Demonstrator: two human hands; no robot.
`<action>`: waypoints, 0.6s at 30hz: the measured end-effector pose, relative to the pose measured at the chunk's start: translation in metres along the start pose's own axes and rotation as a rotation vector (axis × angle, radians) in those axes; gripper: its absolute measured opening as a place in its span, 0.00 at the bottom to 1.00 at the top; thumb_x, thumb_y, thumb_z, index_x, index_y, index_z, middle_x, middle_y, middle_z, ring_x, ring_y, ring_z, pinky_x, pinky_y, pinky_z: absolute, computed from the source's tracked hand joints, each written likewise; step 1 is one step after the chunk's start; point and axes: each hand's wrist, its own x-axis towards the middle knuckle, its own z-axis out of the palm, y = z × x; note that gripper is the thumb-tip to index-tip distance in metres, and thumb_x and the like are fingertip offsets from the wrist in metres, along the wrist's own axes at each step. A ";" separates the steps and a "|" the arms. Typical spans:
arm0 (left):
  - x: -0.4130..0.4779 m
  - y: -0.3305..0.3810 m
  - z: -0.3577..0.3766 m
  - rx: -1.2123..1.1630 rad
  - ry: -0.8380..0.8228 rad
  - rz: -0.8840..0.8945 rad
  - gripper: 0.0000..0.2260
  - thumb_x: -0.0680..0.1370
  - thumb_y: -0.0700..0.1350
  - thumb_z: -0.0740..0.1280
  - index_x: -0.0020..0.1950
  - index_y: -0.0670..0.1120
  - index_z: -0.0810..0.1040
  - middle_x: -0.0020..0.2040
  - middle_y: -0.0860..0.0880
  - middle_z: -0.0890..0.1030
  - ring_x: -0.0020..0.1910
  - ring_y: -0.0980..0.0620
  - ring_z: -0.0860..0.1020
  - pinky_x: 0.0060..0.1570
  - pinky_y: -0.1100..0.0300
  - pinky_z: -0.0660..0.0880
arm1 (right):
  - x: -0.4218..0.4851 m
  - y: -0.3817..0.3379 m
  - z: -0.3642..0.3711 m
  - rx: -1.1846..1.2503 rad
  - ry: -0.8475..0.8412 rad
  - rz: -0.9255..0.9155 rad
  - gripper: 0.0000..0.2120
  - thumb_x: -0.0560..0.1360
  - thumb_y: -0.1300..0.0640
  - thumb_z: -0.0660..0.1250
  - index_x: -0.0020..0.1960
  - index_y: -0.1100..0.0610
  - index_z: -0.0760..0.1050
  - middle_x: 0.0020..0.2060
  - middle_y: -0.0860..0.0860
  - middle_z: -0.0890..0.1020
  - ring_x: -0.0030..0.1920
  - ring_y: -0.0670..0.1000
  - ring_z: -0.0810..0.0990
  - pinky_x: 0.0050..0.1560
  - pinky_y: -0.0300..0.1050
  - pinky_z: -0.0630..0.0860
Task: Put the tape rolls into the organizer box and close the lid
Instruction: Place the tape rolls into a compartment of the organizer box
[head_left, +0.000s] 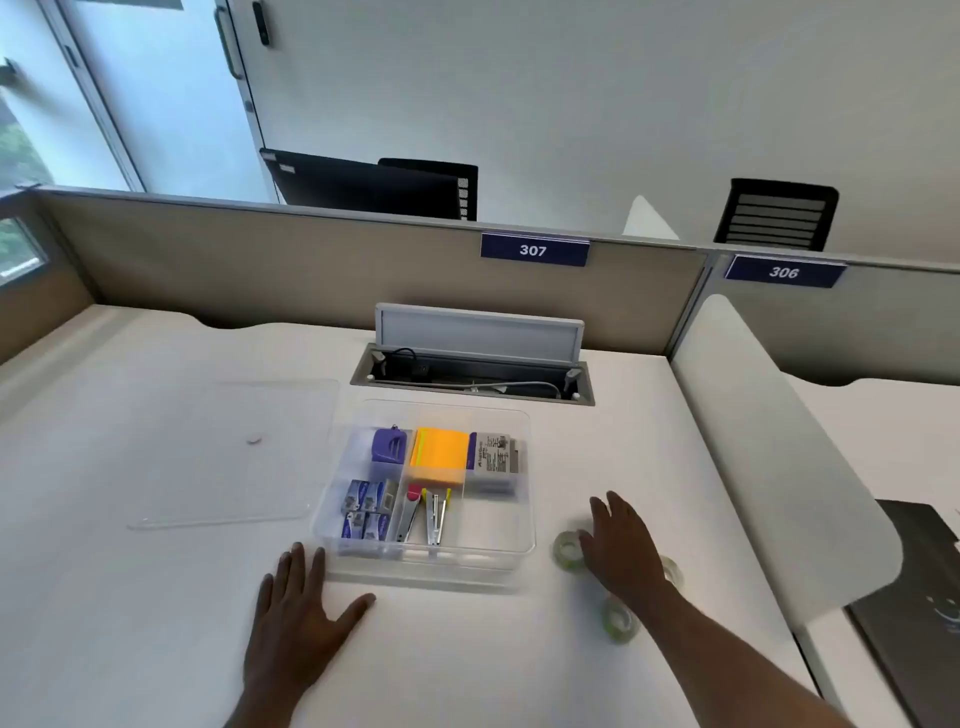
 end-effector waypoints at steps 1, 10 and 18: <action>0.000 -0.001 0.001 -0.021 -0.018 -0.009 0.50 0.65 0.79 0.43 0.76 0.47 0.57 0.78 0.42 0.56 0.78 0.46 0.52 0.76 0.48 0.50 | 0.002 0.002 0.002 0.016 0.021 0.007 0.23 0.58 0.58 0.80 0.49 0.66 0.80 0.46 0.66 0.83 0.43 0.65 0.83 0.42 0.54 0.83; 0.001 -0.005 0.003 -0.006 0.035 -0.005 0.46 0.67 0.77 0.47 0.76 0.49 0.58 0.78 0.43 0.56 0.78 0.47 0.53 0.76 0.48 0.52 | 0.008 0.013 0.009 -0.050 -0.218 0.051 0.15 0.73 0.58 0.57 0.59 0.55 0.72 0.60 0.51 0.74 0.63 0.55 0.71 0.59 0.47 0.70; 0.000 -0.003 0.002 0.031 0.013 0.006 0.46 0.67 0.77 0.46 0.77 0.50 0.54 0.79 0.43 0.52 0.78 0.46 0.50 0.76 0.49 0.48 | 0.011 0.013 0.014 -0.069 -0.293 0.143 0.23 0.72 0.61 0.58 0.66 0.53 0.65 0.74 0.55 0.57 0.65 0.60 0.66 0.62 0.56 0.70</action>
